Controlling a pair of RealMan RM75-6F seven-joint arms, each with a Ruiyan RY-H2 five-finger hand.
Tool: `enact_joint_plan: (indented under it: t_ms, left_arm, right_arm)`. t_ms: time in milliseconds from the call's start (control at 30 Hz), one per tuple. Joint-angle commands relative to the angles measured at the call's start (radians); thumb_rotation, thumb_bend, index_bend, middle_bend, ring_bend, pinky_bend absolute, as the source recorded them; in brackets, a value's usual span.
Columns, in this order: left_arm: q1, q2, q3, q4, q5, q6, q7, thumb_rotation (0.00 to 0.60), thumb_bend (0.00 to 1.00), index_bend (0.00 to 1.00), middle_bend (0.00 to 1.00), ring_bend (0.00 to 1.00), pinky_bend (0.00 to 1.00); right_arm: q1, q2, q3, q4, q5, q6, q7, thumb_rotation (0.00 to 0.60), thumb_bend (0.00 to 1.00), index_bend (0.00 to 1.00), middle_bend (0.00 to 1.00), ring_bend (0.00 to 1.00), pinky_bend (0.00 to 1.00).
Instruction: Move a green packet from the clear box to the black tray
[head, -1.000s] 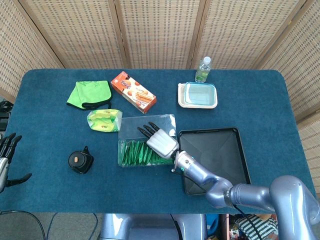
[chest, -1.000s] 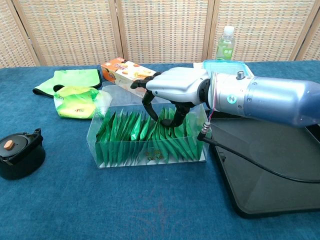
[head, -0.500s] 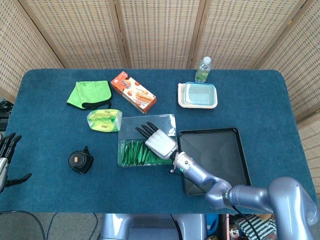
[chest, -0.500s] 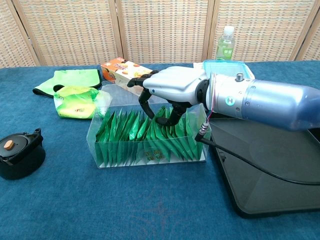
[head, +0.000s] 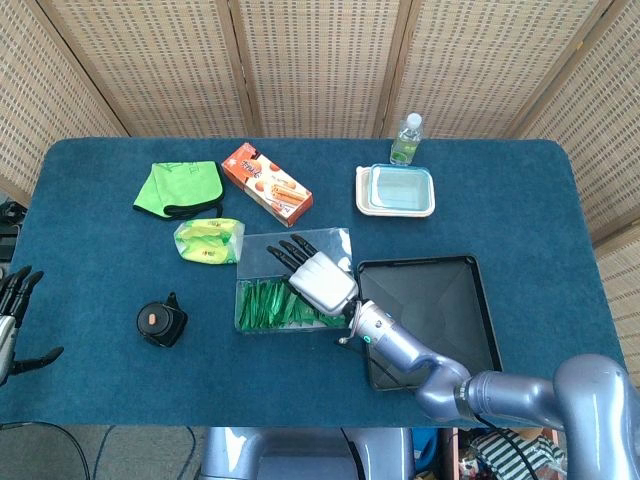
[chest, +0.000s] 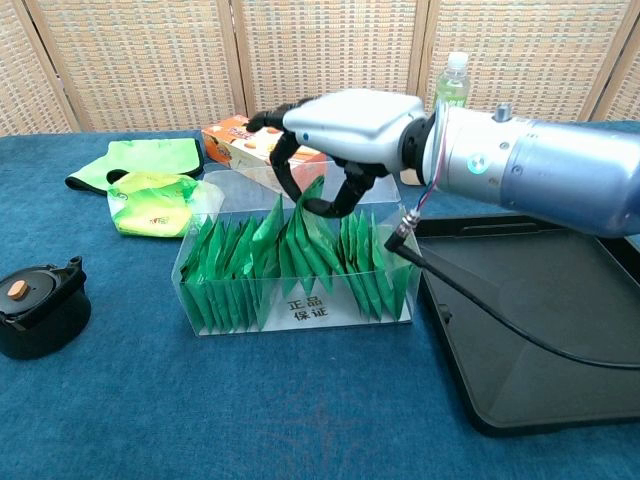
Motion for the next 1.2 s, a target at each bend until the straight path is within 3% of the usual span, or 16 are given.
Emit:
enact_joint_plan:
  t_ms: [33, 333, 400, 567, 867, 1067, 1200]
  left_arm:
    - [0.001, 0.001, 0.001, 0.0, 0.003, 0.003, -0.001, 0.6, 0.13, 0.0, 0.0, 0.0, 0.0]
    - [0.006, 0.003, 0.008, -0.005, 0.025, 0.017, -0.005, 0.6, 0.13, 0.0, 0.0, 0.0, 0.0]
    - [0.009, 0.004, 0.01, -0.008, 0.033, 0.023, -0.005, 0.6, 0.13, 0.0, 0.0, 0.0, 0.0]
    - [0.013, 0.004, 0.014, -0.013, 0.044, 0.033, 0.0, 0.6, 0.13, 0.0, 0.0, 0.0, 0.0]
    - [0.018, 0.003, 0.02, -0.02, 0.061, 0.045, 0.011, 0.6, 0.13, 0.0, 0.0, 0.0, 0.0]
    - [0.018, 0.0, 0.023, -0.023, 0.065, 0.045, 0.022, 0.6, 0.13, 0.0, 0.0, 0.0, 0.0]
    - [0.018, -0.003, 0.023, -0.024, 0.065, 0.044, 0.03, 0.6, 0.13, 0.0, 0.0, 0.0, 0.0]
  right_arm:
    - [-0.013, 0.044, 0.018, -0.059, -0.004, 0.029, -0.02, 0.6, 0.61, 0.65, 0.12, 0.0, 0.01]
    - [-0.083, 0.229, 0.052, -0.258, -0.012, 0.121, -0.046, 0.6, 0.61, 0.65, 0.12, 0.0, 0.01]
    - [-0.136, 0.328, 0.045, -0.333, -0.037, 0.173, -0.037, 0.6, 0.61, 0.65, 0.12, 0.0, 0.01]
    - [-0.207, 0.447, 0.013, -0.398, -0.093, 0.218, 0.009, 0.6, 0.61, 0.65, 0.12, 0.0, 0.01]
    - [-0.354, 0.559, -0.094, -0.36, -0.223, 0.31, 0.154, 0.6, 0.62, 0.65, 0.12, 0.0, 0.01]
    - [-0.425, 0.533, -0.17, -0.259, -0.294, 0.335, 0.23, 0.6, 0.62, 0.65, 0.12, 0.0, 0.01]
    - [-0.444, 0.503, -0.189, -0.195, -0.318, 0.335, 0.247, 0.6, 0.62, 0.63, 0.11, 0.0, 0.01]
